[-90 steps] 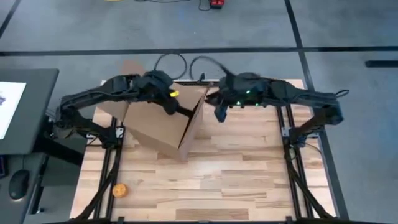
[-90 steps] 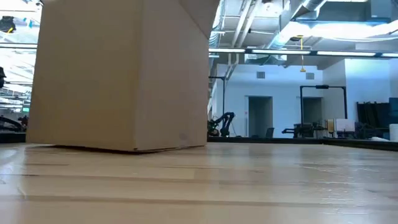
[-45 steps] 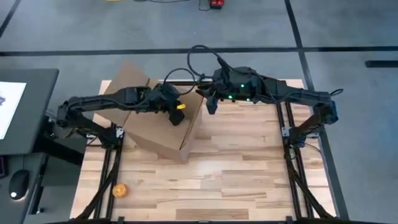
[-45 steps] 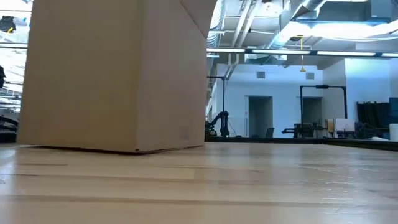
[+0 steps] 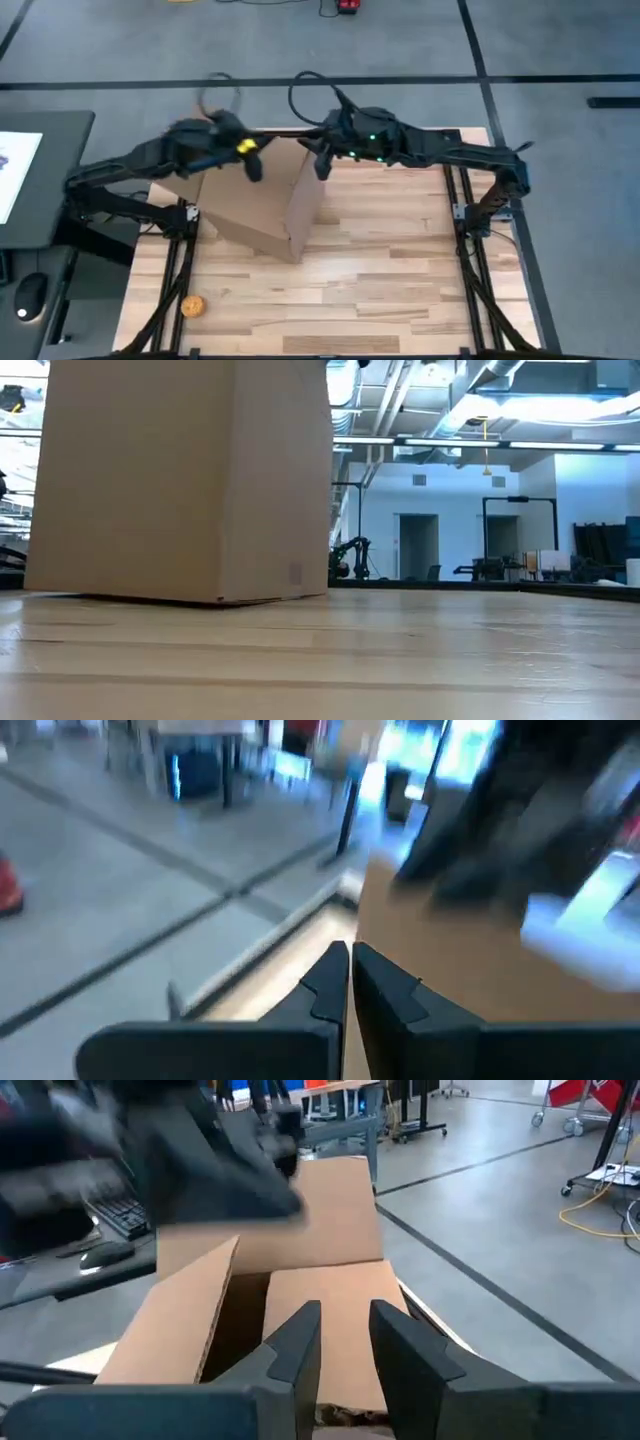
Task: Wrap mug
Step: Close the box
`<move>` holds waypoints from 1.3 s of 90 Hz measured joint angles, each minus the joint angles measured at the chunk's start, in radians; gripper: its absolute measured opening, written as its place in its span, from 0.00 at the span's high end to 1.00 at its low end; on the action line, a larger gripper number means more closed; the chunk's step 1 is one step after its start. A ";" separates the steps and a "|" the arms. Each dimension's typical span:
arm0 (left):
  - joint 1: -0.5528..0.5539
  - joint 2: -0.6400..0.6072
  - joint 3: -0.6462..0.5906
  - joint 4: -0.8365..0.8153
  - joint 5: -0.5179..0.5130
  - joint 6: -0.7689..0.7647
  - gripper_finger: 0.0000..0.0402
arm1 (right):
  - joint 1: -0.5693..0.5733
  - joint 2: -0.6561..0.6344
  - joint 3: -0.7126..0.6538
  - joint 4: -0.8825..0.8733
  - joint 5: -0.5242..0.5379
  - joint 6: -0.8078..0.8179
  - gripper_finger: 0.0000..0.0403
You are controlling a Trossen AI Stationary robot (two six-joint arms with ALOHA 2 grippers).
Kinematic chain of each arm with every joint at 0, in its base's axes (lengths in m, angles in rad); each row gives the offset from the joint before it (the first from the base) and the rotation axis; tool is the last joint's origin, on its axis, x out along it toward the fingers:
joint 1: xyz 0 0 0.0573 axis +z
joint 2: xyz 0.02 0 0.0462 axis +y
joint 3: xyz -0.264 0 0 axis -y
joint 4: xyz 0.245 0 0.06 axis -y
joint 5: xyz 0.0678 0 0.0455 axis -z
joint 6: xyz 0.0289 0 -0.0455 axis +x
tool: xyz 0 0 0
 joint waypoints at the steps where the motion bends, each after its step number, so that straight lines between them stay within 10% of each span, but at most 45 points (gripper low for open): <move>1: 0.000 -0.006 0.000 0.010 -0.002 0.000 1.00 | -0.001 0.002 0.000 0.001 -0.001 0.000 0.80; 19: 0.000 -0.143 0.016 0.072 -0.059 -0.083 1.00 | -0.016 0.074 -0.004 0.003 -0.051 0.003 0.80; 50: 0.000 -0.304 0.083 -0.376 -0.258 -0.365 1.00 | -0.020 0.154 -0.007 -0.124 -0.051 -0.013 0.80; 86: 0.002 -0.116 0.058 -0.937 -0.351 -0.575 1.00 | -0.021 0.101 -0.008 -0.227 -0.058 -0.027 0.80; 117: -0.027 0.064 0.096 -0.564 -0.096 -0.178 1.00 | -0.023 0.092 -0.010 -0.321 -0.060 -0.034 0.80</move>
